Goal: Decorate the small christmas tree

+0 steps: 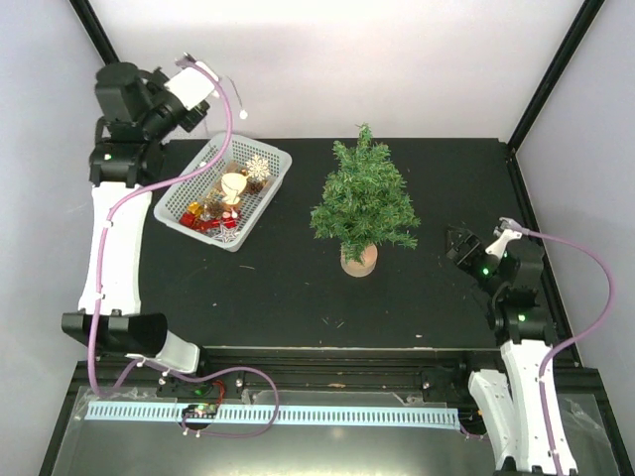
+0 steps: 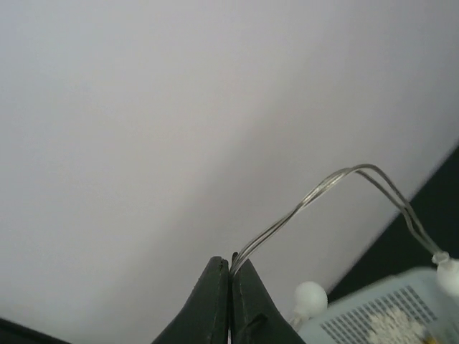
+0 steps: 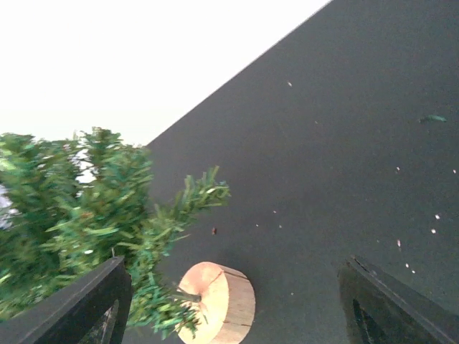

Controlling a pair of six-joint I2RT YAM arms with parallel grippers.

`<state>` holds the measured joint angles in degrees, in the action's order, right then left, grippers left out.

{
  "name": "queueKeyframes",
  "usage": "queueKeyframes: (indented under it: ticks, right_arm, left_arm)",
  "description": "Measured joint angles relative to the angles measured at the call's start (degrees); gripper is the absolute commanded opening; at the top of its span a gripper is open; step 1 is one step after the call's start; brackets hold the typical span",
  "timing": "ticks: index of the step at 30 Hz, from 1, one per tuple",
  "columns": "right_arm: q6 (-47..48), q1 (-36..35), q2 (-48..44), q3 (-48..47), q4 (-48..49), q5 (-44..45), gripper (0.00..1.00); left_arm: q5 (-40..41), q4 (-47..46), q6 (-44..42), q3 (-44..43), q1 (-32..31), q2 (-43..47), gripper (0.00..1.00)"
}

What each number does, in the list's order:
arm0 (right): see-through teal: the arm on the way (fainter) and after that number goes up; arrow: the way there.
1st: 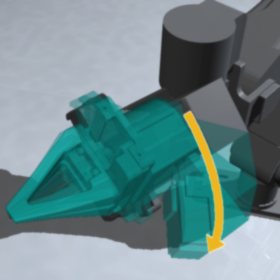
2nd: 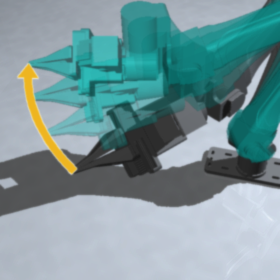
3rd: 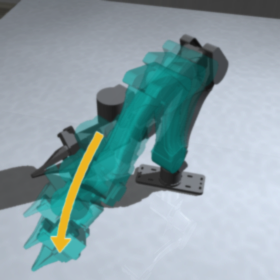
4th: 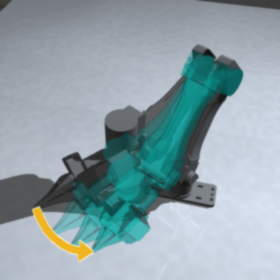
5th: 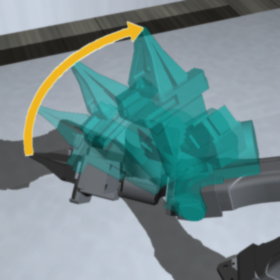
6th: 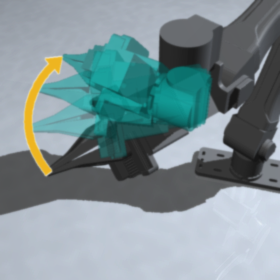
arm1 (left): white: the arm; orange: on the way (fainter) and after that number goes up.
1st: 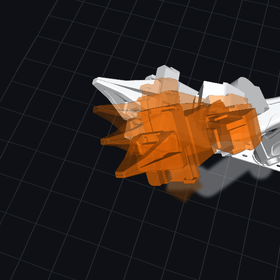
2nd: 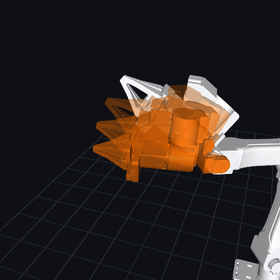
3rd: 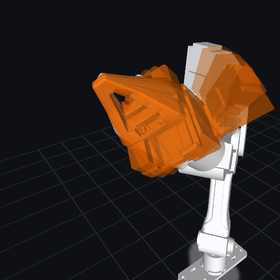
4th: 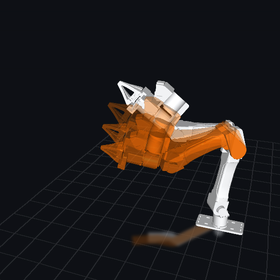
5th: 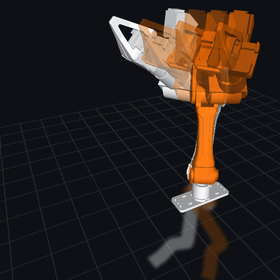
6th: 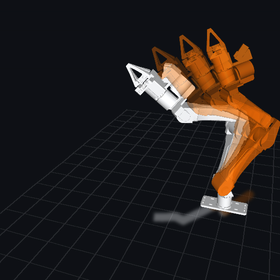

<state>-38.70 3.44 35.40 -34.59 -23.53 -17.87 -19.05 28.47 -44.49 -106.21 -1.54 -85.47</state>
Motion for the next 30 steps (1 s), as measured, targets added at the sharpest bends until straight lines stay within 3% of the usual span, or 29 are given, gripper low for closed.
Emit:
queueKeyframes:
  ticks: [7,13,24,30]
  right_arm:
    - [2.80,-2.36,-6.43,-1.77,-3.56,-0.11,0.78]
    - [5.25,-3.69,-10.03,-3.06,-5.22,-0.35,0.78]
    - [4.02,-3.74,-14.19,-3.02,-5.09,-2.54,0.78]
    - [-2.12,-3.74,-15.47,-3.02,-0.35,-8.46,0.75]
  left_arm:
    - [2.91,2.80,4.24,-18.12,0.00,0.74,0.02]
    - [4.22,3.19,5.51,-27.34,-0.70,2.16,0.02]
    - [6.45,-2.49,7.19,-28.33,-1.57,3.61,0.02]
    - [6.40,-6.27,7.89,-30.71,-1.95,5.86,0.02]
